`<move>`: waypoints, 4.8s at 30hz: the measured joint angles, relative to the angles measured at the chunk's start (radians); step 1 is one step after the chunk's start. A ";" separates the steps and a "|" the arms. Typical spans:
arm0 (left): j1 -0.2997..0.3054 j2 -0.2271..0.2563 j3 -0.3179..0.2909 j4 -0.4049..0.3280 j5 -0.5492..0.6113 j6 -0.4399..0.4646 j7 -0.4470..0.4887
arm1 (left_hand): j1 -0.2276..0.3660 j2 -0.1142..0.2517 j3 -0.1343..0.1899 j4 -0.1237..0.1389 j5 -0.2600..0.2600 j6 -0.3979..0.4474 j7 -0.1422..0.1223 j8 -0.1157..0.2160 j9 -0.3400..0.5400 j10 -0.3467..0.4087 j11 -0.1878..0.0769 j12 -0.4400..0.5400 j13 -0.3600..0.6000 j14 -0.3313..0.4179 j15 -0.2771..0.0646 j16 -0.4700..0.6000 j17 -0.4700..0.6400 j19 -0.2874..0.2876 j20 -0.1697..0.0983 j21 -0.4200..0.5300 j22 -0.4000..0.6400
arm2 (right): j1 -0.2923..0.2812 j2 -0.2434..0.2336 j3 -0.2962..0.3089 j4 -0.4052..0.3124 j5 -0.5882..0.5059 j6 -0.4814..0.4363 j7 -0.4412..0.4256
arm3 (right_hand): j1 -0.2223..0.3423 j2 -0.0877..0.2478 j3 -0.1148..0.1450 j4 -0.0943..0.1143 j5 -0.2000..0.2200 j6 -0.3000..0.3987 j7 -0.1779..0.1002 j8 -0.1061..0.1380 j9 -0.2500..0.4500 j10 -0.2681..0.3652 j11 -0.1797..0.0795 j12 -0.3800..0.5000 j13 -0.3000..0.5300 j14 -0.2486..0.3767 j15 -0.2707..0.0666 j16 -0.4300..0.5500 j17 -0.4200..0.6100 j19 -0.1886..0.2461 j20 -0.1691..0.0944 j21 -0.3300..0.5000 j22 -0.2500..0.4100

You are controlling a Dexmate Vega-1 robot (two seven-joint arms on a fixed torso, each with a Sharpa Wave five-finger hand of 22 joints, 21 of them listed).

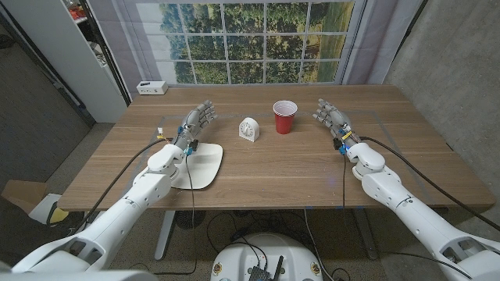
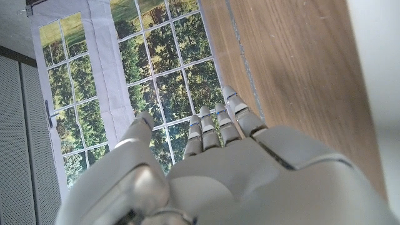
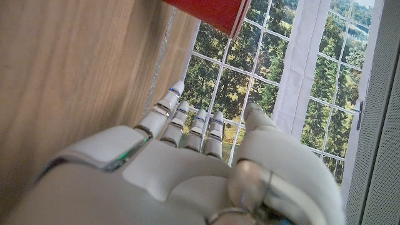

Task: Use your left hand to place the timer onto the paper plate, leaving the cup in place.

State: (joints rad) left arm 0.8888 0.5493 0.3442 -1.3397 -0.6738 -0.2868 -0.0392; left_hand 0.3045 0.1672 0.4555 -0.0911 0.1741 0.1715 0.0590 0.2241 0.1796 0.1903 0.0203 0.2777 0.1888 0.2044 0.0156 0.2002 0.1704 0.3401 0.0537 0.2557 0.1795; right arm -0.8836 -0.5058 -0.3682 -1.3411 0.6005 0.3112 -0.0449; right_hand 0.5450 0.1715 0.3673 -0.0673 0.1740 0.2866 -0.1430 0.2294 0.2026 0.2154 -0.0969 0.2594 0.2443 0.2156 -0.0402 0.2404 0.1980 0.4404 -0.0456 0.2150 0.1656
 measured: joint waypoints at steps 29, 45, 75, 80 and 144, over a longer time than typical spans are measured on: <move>0.013 0.274 -0.002 -0.169 0.223 0.118 -0.016 | 0.281 -0.148 0.055 -0.100 0.004 0.032 -0.101 -0.008 0.014 0.002 -0.069 -0.004 0.057 -0.019 -0.039 -0.012 0.009 -0.065 0.018 -0.050 0.000 | -0.065 -0.048 -0.011 -0.105 -0.084 0.025 -0.057 | 0.017 -0.017 -0.006 -0.022 0.000 -0.005 0.005 -0.013 -0.003 0.007 0.012 -0.012 -0.012 0.002 -0.002 0.000 -0.007 0.000 0.000 -0.007 0.000; -0.105 0.434 0.070 -0.294 0.477 0.239 -0.090 | 0.347 -0.200 0.027 -0.080 0.012 0.044 -0.141 0.000 0.018 0.003 -0.080 -0.004 0.078 -0.035 -0.048 -0.012 0.009 -0.076 0.017 -0.050 0.000 | -0.102 -0.078 -0.004 -0.162 -0.092 0.017 -0.057 | 0.017 -0.017 -0.013 -0.029 0.000 -0.010 0.010 -0.020 -0.003 0.015 0.036 -0.016 -0.012 0.019 0.002 0.000 -0.007 -0.001 0.001 -0.012 0.000; -0.492 0.442 0.252 -0.382 0.941 0.229 -0.458 | 0.379 -0.224 -0.016 -0.065 0.018 0.061 -0.165 0.000 0.018 0.028 -0.105 0.004 0.097 -0.041 -0.053 -0.012 0.009 -0.088 0.005 -0.050 0.005 | -0.177 -0.127 0.040 -0.244 -0.093 0.049 -0.056 | 0.029 -0.013 -0.013 -0.037 0.000 -0.002 -0.002 -0.020 -0.002 0.020 0.005 -0.023 -0.017 0.028 0.001 0.000 -0.005 -0.008 0.008 -0.019 0.005; -0.552 0.417 0.285 -0.373 1.003 0.203 -0.547 | 0.383 -0.228 -0.024 -0.065 0.022 0.066 -0.170 0.000 0.018 0.033 -0.110 0.012 0.097 -0.041 -0.053 -0.012 0.009 -0.090 0.007 -0.050 0.005 | -0.181 -0.130 0.046 -0.245 -0.084 0.062 -0.041 | 0.029 -0.013 -0.016 -0.040 0.000 -0.004 -0.004 -0.020 -0.002 0.020 0.005 -0.023 -0.017 0.028 0.001 0.000 -0.005 -0.013 0.013 -0.019 0.005; -0.856 0.052 0.632 -0.007 1.411 -0.024 -0.717 | 0.438 -0.217 -0.093 -0.043 0.037 0.052 -0.209 -0.015 0.018 0.048 -0.130 0.008 0.116 -0.038 -0.055 0.000 0.009 -0.107 0.010 -0.050 0.009 | -0.289 -0.102 0.091 -0.293 -0.096 0.147 -0.089 | 0.023 -0.008 -0.027 -0.037 0.000 0.029 -0.055 -0.020 0.000 0.027 0.028 -0.034 -0.014 0.024 0.005 -0.004 0.005 -0.022 0.033 -0.023 0.004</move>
State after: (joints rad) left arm 0.0327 0.6017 0.9764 -1.3470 0.7376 -0.3105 -0.7561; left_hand 0.7426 -0.0497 0.3625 -0.1339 0.2113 0.2233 -0.1500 0.2088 0.1975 0.2388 -0.1097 0.2853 0.3045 0.1664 -0.0393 0.2002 0.1790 0.2327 0.0640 0.2057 0.1887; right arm -1.1722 -0.6074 -0.2767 -1.6346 0.5045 0.4585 -0.1342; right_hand 0.5684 0.1635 0.3402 -0.1047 0.1739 0.3155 -0.1980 0.2091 0.2024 0.2428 -0.0693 0.2254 0.2304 0.2398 -0.0354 0.2362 0.2026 0.4179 -0.0123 0.1917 0.1699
